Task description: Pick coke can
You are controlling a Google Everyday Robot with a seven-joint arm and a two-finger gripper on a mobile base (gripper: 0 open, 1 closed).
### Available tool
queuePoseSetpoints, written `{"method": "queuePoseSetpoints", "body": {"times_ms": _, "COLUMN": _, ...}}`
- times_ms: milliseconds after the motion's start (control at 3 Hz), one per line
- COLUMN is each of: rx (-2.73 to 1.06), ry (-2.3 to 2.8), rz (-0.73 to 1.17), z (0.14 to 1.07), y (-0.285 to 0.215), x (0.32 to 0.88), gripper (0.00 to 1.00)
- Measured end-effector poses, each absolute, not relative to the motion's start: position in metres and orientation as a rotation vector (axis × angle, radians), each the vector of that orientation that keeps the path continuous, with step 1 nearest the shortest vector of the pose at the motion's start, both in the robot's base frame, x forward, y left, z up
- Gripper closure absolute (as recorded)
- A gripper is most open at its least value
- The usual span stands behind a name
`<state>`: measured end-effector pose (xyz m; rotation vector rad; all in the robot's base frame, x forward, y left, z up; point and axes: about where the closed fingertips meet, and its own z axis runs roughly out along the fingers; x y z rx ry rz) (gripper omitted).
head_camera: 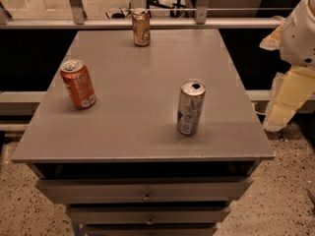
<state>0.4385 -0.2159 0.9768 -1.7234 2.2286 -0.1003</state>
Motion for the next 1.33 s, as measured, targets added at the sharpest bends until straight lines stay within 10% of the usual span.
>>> {"method": "queuePoseSetpoints", "body": {"times_ms": 333, "rx": -1.723, "ry": 2.229, "rz": -0.100, "z": 0.977, "y": -0.216, "x": 0.439, "gripper": 0.00}}
{"method": "queuePoseSetpoints", "body": {"times_ms": 1333, "rx": -1.767, "ry": 1.925, "rz": 0.264, "z": 0.968, "y": 0.023, "x": 0.516, "gripper": 0.00}}
